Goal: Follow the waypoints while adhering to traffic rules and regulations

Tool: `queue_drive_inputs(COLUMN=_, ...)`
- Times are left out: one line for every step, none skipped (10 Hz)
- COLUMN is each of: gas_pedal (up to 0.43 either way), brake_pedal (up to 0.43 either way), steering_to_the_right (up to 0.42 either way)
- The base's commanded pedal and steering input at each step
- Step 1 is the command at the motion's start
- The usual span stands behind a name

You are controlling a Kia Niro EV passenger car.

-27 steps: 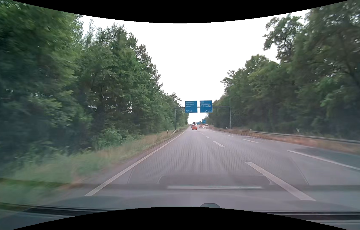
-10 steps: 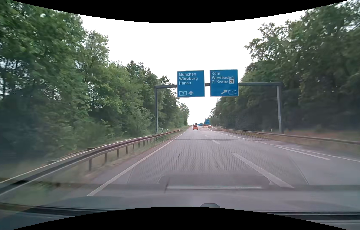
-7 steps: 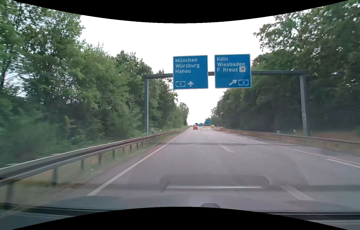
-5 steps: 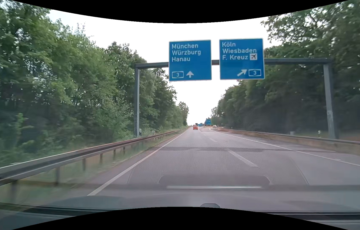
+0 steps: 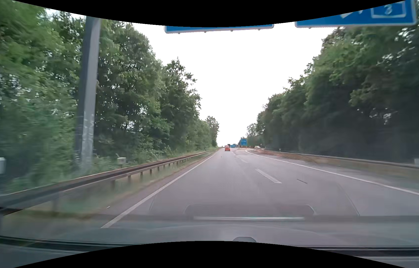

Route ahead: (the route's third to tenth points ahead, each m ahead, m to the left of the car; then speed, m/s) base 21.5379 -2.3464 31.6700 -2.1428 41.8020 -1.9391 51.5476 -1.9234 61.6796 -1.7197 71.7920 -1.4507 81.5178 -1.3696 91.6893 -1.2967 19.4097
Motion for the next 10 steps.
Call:
queue_drive_inputs(gas_pedal=0.079, brake_pedal=0.000, steering_to_the_right=-0.004)
queue_drive_inputs(gas_pedal=0.079, brake_pedal=0.000, steering_to_the_right=-0.004)
queue_drive_inputs(gas_pedal=0.079, brake_pedal=0.000, steering_to_the_right=-0.004)
queue_drive_inputs(gas_pedal=0.067, brake_pedal=0.000, steering_to_the_right=-0.004)
queue_drive_inputs(gas_pedal=0.067, brake_pedal=0.000, steering_to_the_right=-0.004)
queue_drive_inputs(gas_pedal=0.067, brake_pedal=0.000, steering_to_the_right=-0.004)
queue_drive_inputs(gas_pedal=0.067, brake_pedal=0.000, steering_to_the_right=-0.003)
queue_drive_inputs(gas_pedal=0.067, brake_pedal=0.000, steering_to_the_right=-0.004)
queue_drive_inputs(gas_pedal=0.059, brake_pedal=0.000, steering_to_the_right=-0.004)
queue_drive_inputs(gas_pedal=0.047, brake_pedal=0.000, steering_to_the_right=-0.004)
